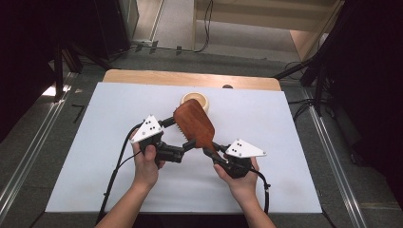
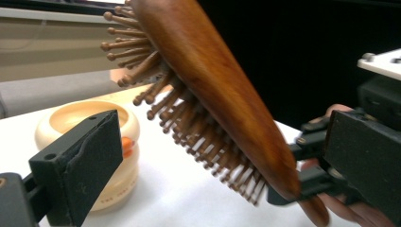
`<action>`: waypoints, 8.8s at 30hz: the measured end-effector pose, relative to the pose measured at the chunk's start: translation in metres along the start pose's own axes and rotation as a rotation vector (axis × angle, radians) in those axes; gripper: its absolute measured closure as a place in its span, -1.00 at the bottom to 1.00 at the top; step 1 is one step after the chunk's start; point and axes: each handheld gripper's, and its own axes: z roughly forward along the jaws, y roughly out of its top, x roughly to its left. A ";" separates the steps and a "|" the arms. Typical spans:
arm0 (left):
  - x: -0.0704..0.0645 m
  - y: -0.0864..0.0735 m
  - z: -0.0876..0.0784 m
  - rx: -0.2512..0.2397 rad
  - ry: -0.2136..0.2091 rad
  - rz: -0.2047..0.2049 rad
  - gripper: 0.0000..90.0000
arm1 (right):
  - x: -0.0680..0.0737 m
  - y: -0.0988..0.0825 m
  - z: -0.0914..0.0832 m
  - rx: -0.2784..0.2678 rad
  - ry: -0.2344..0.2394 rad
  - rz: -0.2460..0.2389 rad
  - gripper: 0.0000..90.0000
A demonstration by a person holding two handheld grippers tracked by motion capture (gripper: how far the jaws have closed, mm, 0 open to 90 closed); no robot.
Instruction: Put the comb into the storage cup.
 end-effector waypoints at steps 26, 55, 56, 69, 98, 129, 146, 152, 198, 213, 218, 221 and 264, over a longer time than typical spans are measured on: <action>-0.003 0.001 0.011 0.018 -0.063 -0.090 -0.54 | 0.028 0.003 0.007 -0.043 0.022 -0.034 0.56; 0.004 0.003 0.008 0.035 -0.137 -0.144 0.23 | 0.017 -0.005 0.014 -0.061 0.011 0.026 -0.04; 0.004 0.003 0.007 0.037 -0.131 -0.137 0.23 | 0.016 -0.005 0.013 -0.061 0.001 0.027 -0.11; 0.010 0.009 0.001 0.034 -0.105 -0.113 0.23 | -0.002 -0.009 0.006 -0.077 0.001 0.034 -0.81; 0.026 0.026 -0.009 -0.004 -0.036 -0.095 0.23 | -0.059 -0.048 -0.045 -0.100 -0.139 0.057 -1.00; 0.051 0.059 -0.007 -0.035 0.014 -0.076 0.22 | -0.092 -0.081 -0.105 -0.096 -0.248 0.104 -1.00; 0.062 0.075 0.004 -0.041 0.011 -0.068 0.22 | -0.095 -0.094 -0.122 -0.073 -0.267 0.110 -1.00; 0.067 0.081 0.008 -0.043 0.025 -0.057 0.22 | -0.096 -0.095 -0.122 -0.068 -0.263 0.110 -1.00; 0.110 0.104 0.036 -0.090 0.112 -0.064 0.22 | -0.096 -0.096 -0.118 -0.072 -0.249 0.096 -1.00; 0.118 0.094 0.050 -0.070 0.133 -0.075 0.21 | -0.096 -0.096 -0.118 -0.071 -0.249 0.090 -1.00; 0.119 0.090 0.056 -0.061 0.135 -0.074 0.21 | -0.096 -0.096 -0.118 -0.074 -0.248 0.090 -1.00; 0.119 0.086 0.059 -0.053 0.140 -0.076 0.21 | -0.097 -0.096 -0.118 -0.073 -0.246 0.090 -1.00; 0.126 0.045 0.085 0.009 0.205 -0.097 0.19 | -0.097 -0.096 -0.117 -0.077 -0.243 0.097 -1.00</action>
